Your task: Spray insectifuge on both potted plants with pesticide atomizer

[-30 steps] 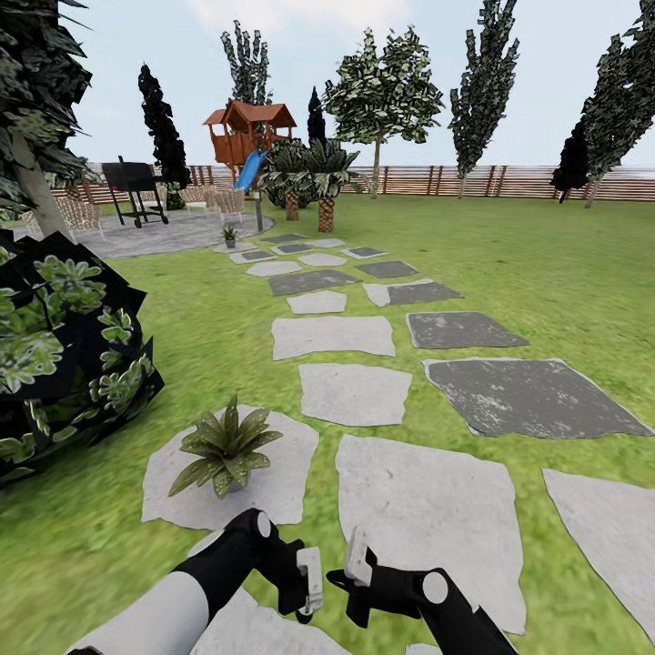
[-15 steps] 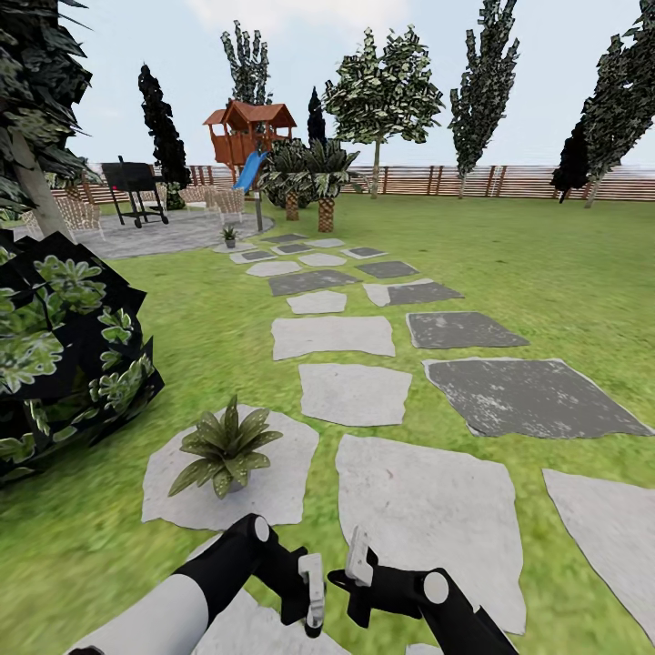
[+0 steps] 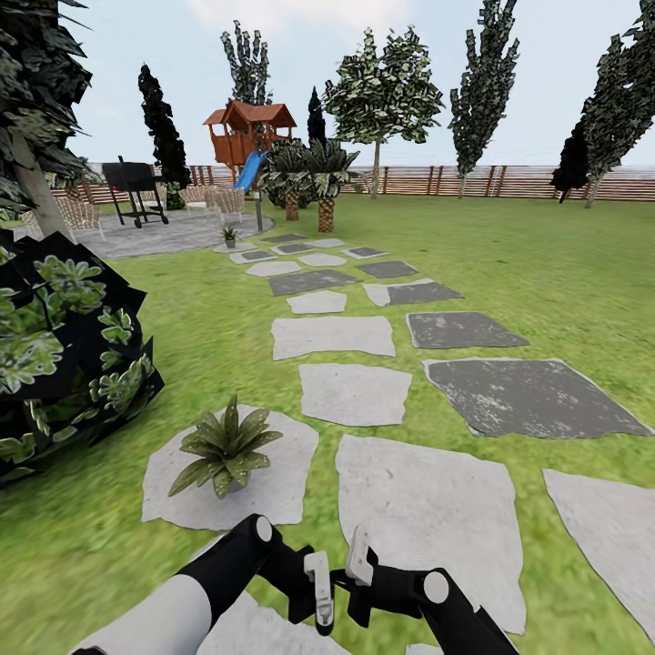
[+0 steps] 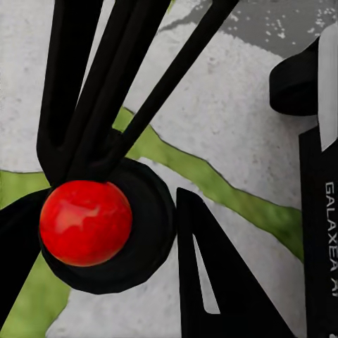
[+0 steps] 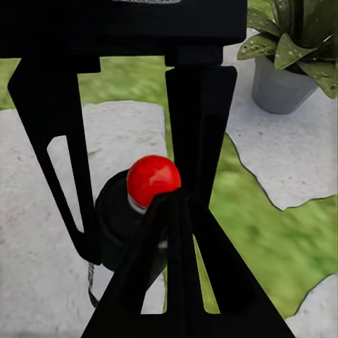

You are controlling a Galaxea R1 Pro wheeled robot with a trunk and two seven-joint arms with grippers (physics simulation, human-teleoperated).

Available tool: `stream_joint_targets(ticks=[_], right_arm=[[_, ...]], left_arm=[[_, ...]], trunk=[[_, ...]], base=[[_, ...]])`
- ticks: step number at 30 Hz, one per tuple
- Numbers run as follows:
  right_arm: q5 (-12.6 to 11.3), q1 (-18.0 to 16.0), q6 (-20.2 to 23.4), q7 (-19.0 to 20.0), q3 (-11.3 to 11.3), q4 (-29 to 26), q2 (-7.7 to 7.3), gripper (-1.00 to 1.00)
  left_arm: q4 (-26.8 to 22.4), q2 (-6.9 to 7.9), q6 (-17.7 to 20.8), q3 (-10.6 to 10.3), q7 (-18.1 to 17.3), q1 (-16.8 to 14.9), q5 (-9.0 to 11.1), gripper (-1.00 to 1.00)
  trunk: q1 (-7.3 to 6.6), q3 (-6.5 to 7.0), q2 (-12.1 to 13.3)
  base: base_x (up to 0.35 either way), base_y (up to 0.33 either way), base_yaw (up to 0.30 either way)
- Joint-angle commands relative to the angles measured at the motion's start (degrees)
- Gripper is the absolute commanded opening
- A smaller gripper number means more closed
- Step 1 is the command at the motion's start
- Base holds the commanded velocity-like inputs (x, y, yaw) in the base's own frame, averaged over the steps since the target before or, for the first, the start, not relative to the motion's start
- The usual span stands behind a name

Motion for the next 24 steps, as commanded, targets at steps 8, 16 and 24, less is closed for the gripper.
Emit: stream_joint_targets(ticks=[8, 16, 24], right_arm=[[0.7, 0.0, -0.4, 0.1, 0.0, 0.0, 0.04, -1.0], [0.7, 0.0, -0.4, 0.1, 0.0, 0.0, -0.04, -1.0], [0.7, 0.0, -0.4, 0.0, 0.0, 0.1, -1.39, -1.0]], left_arm=[[1.6, 1.63, 0.1, 0.1, 0.4, -0.1, -0.2, -1.0], [2.6, 6.52, 0.3, -0.3, 0.5, -0.1, -0.7, -1.0], [2.6, 10.85, 0.3, -0.4, 0.4, -0.1, -0.7, -1.0]], trunk=[[-0.01, -0.05, 0.0], [-0.01, -0.05, 0.0], [-0.01, -0.05, 0.0]], base=[[0.0, 0.0, 0.0], [0.0, 0.0, 0.0], [0.0, 0.0, 0.0]])
